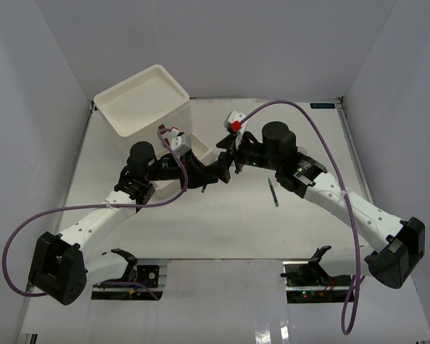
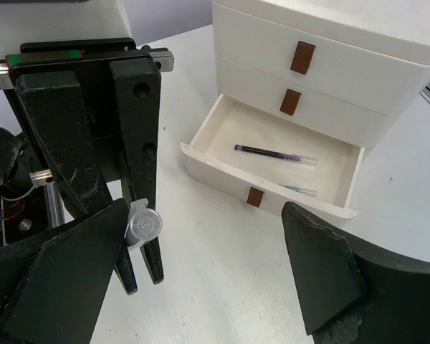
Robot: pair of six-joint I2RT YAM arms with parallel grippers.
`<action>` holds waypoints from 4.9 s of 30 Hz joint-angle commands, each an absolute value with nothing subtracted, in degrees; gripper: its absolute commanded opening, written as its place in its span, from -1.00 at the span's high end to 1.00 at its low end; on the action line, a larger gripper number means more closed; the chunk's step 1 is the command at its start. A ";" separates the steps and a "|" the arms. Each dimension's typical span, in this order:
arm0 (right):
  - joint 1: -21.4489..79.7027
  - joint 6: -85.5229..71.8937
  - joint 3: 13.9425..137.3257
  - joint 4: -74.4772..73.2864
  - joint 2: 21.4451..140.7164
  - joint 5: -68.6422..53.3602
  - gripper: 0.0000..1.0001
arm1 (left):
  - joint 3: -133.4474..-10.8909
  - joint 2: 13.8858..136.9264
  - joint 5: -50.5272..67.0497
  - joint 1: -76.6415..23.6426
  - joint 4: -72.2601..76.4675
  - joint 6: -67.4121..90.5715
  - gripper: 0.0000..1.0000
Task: Sort the stationery into containers
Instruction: Close the pen cap on the pen, then place the pen in the drawer, then pick up the pen from the center of the board.
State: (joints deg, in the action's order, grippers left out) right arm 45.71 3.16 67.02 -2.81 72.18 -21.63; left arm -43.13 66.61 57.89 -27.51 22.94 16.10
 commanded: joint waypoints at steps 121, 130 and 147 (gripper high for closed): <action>26.54 -11.07 35.95 -9.66 76.81 8.27 0.13 | -46.67 57.83 13.71 -23.73 -5.10 12.13 -0.96; 26.63 -10.64 35.24 -12.83 75.24 8.70 0.45 | -45.70 57.13 23.80 -23.73 -2.55 20.29 -0.96; 37.34 -18.63 32.52 0.60 49.32 5.09 0.85 | -40.08 54.75 11.20 -39.43 9.74 42.54 -0.96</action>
